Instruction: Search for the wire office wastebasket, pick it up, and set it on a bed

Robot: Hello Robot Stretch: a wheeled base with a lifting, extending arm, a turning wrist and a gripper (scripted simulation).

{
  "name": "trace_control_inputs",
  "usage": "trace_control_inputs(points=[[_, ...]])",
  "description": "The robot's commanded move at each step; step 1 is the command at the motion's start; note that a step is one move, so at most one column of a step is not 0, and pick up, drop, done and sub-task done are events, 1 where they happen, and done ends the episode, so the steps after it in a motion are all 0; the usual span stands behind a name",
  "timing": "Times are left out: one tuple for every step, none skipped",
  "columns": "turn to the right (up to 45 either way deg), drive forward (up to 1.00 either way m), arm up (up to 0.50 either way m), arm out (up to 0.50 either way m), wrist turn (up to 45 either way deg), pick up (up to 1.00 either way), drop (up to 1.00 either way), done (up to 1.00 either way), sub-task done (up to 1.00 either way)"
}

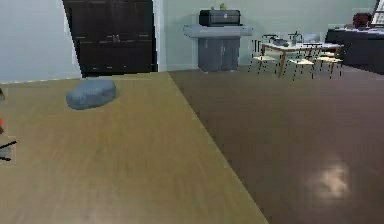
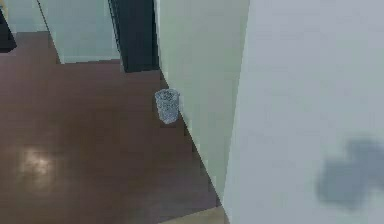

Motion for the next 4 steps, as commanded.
trace_control_inputs(points=[[-15.0, 0.0, 0.0, 0.0, 0.0, 0.0, 0.0, 0.0, 0.0], [0.0, 0.1, 0.0, 0.0, 0.0, 0.0, 0.0, 0.0, 0.0], [45.0, 0.0, 0.0, 0.0, 0.0, 0.0, 0.0, 0.0, 0.0], [39.0, 0.0, 0.0, 0.0, 0.0, 0.0, 0.0, 0.0, 0.0]])
